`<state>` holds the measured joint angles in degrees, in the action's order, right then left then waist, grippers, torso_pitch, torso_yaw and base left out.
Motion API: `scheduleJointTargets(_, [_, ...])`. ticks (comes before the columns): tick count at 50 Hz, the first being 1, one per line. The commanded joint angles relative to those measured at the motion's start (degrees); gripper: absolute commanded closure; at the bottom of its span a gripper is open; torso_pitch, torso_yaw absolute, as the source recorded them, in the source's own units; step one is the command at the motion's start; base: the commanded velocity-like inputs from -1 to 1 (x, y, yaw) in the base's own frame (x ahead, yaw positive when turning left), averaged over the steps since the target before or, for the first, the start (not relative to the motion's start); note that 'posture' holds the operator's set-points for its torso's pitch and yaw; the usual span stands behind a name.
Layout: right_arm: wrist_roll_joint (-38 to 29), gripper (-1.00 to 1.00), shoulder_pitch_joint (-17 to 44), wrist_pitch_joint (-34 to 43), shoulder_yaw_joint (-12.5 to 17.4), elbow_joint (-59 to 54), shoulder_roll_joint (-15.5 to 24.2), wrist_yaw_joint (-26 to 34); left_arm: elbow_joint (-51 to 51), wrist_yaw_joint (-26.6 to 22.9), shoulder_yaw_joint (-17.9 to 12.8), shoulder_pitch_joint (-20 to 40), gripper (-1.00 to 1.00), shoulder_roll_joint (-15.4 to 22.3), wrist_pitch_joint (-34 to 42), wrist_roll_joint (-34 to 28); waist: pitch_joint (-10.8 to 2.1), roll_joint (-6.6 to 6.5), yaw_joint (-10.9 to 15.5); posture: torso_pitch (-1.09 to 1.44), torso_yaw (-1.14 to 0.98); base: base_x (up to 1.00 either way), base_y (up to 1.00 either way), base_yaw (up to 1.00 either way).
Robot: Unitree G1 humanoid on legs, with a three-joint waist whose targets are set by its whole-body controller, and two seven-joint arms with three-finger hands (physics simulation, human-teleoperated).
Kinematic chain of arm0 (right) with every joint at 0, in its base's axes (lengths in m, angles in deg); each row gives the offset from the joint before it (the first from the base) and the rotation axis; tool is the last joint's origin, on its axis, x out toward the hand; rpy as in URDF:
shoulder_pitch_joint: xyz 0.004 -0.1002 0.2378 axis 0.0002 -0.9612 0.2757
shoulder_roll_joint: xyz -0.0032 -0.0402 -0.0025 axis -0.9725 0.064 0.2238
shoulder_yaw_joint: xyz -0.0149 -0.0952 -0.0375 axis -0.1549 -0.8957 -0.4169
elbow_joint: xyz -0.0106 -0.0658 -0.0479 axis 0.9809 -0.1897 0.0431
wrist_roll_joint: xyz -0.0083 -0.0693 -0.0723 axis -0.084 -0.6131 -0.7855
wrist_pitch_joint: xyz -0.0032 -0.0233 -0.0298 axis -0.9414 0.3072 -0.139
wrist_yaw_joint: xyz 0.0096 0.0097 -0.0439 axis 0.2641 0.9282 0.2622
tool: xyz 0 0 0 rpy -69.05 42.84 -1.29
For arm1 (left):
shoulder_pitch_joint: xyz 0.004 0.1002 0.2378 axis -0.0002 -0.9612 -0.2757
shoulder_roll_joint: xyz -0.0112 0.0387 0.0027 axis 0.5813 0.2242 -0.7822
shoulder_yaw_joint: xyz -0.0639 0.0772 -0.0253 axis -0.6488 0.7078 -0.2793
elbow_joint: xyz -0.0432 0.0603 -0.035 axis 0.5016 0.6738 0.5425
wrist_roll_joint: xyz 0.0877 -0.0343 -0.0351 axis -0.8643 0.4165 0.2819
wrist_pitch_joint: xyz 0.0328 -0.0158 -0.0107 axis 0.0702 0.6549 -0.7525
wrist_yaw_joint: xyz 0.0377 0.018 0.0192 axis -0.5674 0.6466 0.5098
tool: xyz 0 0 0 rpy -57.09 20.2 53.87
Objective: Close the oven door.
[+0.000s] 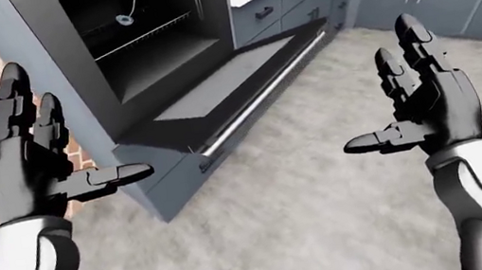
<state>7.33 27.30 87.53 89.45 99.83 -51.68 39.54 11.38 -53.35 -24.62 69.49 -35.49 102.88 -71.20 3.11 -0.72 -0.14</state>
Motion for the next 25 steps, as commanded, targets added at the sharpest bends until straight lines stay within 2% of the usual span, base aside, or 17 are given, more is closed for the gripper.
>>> scheduleJointTargets(1, [0.0,-1.0,1.3,-2.0,0.4,2.3,0.5,0.4,-1.7,0.1,-0.7,1.2,-1.0,0.8,-1.9,-0.1,-0.54,-0.06,0.1,0.0,0.0,0.25,0.0,0.0])
scheduleJointTargets(2, [-0.1,-1.0,1.3,-2.0,0.4,2.3,0.5,0.6,-1.9,0.2,-0.8,1.2,-1.0,0.8,-1.8,0.0,0.0,-0.08,0.1,0.0,0.0,0.25,0.0,0.0])
scheduleJointTargets(4, [-0.2,-1.0,1.2,-2.2,0.3,2.3,0.4,0.8,-1.7,0.2,-0.8,1.3,-1.0,0.8,-1.9,0.0,0.54,1.07,0.0,0.0,0.0,0.3,0.0,0.0])
scheduleJointTargets(5, [-0.2,-1.0,1.2,-2.1,0.4,2.3,0.4,0.9,-1.7,0.2,-0.7,1.2,-1.0,0.8,-1.9,0.0,0.41,1.58,-0.2,0.0,0.0,0.31,0.0,0.0])
scheduleJointTargets(6, [-0.3,-1.0,1.2,-2.1,0.4,2.3,0.3,0.9,-1.6,0.2,-0.7,1.2,-1.0,0.8,-2.0,-0.1,-0.5,2.73,-0.4,0.0,0.0,0.31,0.0,0.0])
scheduleJointTargets(7, [-0.2,-1.0,1.1,-2.0,0.3,2.5,0.3,1.1,-1.7,0.2,-0.8,1.2,-1.0,0.8,-1.9,0.0,-1.47,4.82,-0.6,0.0,0.0,0.31,0.0,0.0])
scheduleJointTargets(8, [-0.4,-1.0,1.0,-2.1,0.3,2.5,0.3,1.2,-1.7,0.2,-0.7,1.2,-1.0,0.8,-1.9,0.0,-2.49,7.51,-0.8,0.0,0.0,0.34,0.0,0.0])
scheduleJointTargets(9, [-0.4,-1.0,1.0,-2.1,0.4,2.6,0.3,1.3,-1.7,0.2,-0.6,1.1,-1.0,0.7,-2.0,-0.1,-0.41,4.56,-0.3,0.0,0.0,0.34,0.0,0.0])
scheduleJointTargets(10, [-0.5,-1.0,1.0,-2.1,0.3,2.6,0.3,1.4,-1.7,0.2,-0.6,1.1,-1.0,0.7,-2.0,-0.2,-0.79,5.25,0.2,0.0,0.0,0.35,0.0,0.0])
scheduleJointTargets(12, [-0.7,-1.0,0.9,-2.2,0.2,2.7,0.3,1.7,-1.6,0.2,-0.6,1.1,-1.0,0.7,-2.0,-0.2,-1.52,4.58,0.0,0.0,0.0,0.38,0.0,0.0])
scheduleJointTargets(16, [-1.0,-1.0,1.1,-2.0,0.3,2.9,0.3,1.9,-1.6,0.2,-0.6,1.2,-1.0,0.7,-2.0,-0.2,-0.44,2.34,0.2,0.0,0.0,0.41,0.0,0.0])
scheduleJointTargets(20, [-0.8,-1.0,1.5,-1.1,0.5,3.6,0.6,2.0,-1.5,0.1,-0.7,1.1,-1.0,0.7,-2.0,-0.2,-0.45,-0.21,-0.4,0.0,0.0,0.42,0.0,0.0])
scheduleJointTargets(22, [-0.9,-1.0,1.5,-1.1,0.6,3.8,0.6,2.1,-1.6,0.2,-0.7,1.2,-1.0,0.8,-2.0,-0.2,-0.79,-2.31,-0.8,0.0,0.0,0.43,0.0,0.0])
scheduleJointTargets(23, [-0.9,-1.0,1.6,-1.1,0.6,3.7,0.7,2.1,-1.5,0.2,-0.7,1.3,-1.0,0.8,-1.9,-0.1,-1.4,-3.97,-0.9,0.0,0.0,0.44,0.0,0.0])
scheduleJointTargets(24, [-0.9,-1.0,1.6,-1.0,0.7,3.7,0.7,2.1,-1.5,0.2,-0.7,1.3,-1.0,0.8,-1.9,-0.1,-1.86,-4.43,-1.0,0.0,0.0,0.41,0.0,0.0])
scheduleJointTargets(25, [-0.9,-1.0,1.6,-1.0,0.7,3.8,0.7,2.0,-1.5,0.2,-0.7,1.2,-1.0,0.7,-1.9,-0.1,-1.01,-3.6,-0.1,0.0,0.0,0.44,0.0,0.0])
